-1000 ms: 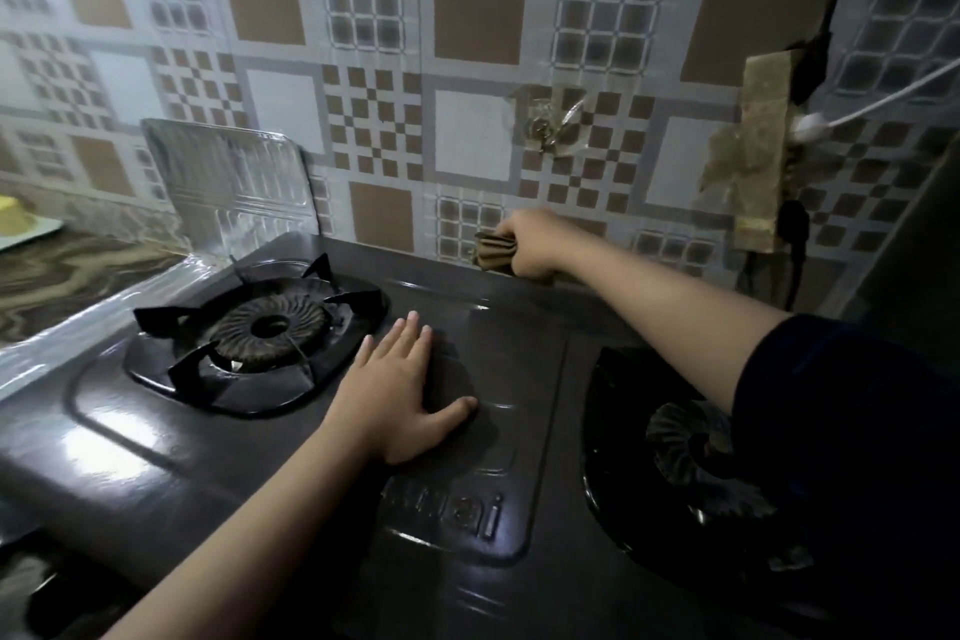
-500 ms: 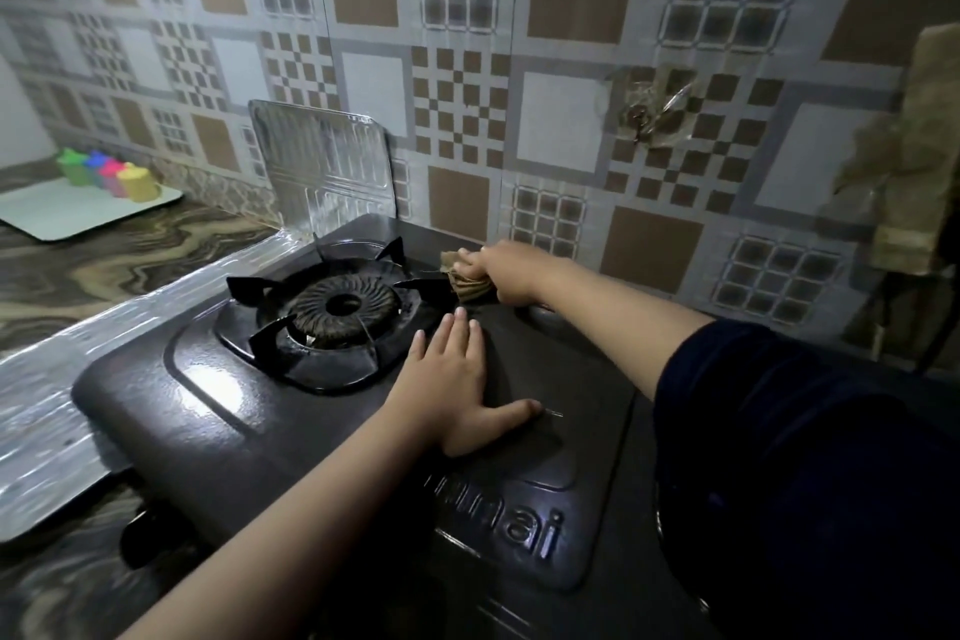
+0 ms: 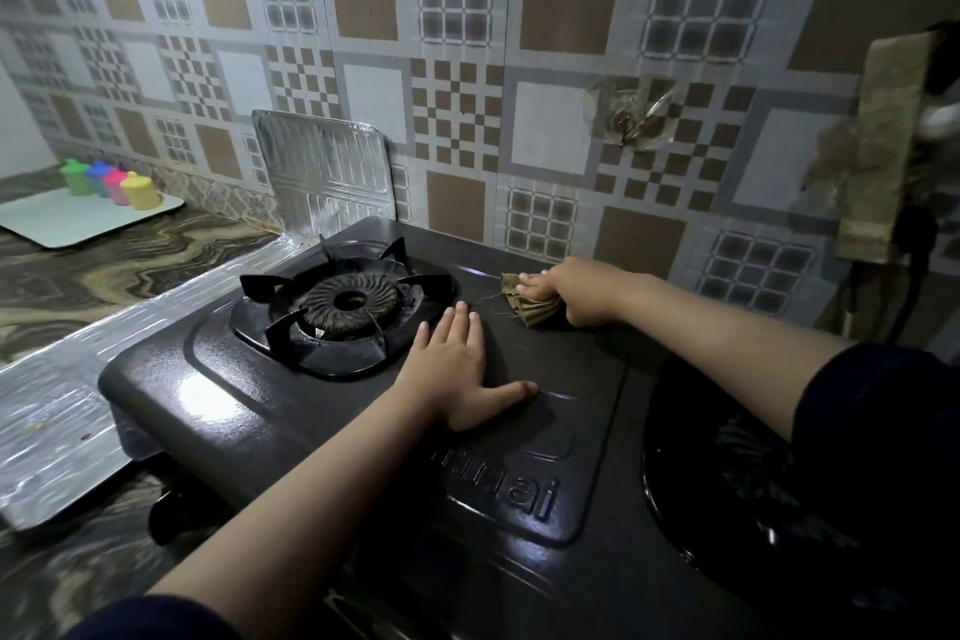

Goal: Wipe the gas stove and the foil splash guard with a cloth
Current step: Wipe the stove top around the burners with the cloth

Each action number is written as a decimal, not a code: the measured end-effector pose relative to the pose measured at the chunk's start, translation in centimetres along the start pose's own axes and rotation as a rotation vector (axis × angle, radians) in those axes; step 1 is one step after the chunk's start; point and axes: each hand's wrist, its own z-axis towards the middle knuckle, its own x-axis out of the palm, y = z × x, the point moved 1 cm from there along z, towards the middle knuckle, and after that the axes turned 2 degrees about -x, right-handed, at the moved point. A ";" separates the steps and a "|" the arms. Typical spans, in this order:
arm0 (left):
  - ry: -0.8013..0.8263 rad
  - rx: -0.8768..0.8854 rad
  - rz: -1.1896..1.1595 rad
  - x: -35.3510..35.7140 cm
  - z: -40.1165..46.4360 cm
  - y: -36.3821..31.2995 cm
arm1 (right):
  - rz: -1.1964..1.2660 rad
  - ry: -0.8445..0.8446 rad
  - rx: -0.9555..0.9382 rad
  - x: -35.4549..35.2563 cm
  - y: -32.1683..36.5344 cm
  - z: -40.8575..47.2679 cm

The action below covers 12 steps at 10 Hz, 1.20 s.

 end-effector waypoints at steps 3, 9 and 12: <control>-0.003 0.000 -0.012 0.0 -0.1 0.0 | 0.037 0.042 0.048 0.5 -1.8 -3.6; -0.027 0.003 -0.006 0.3 -0.2 -0.1 | 0.098 0.300 0.270 -4.5 -2.2 -7.5; -0.034 0.005 0.002 0.6 0.1 0.0 | 0.266 -0.171 0.204 -5.9 0.7 -0.3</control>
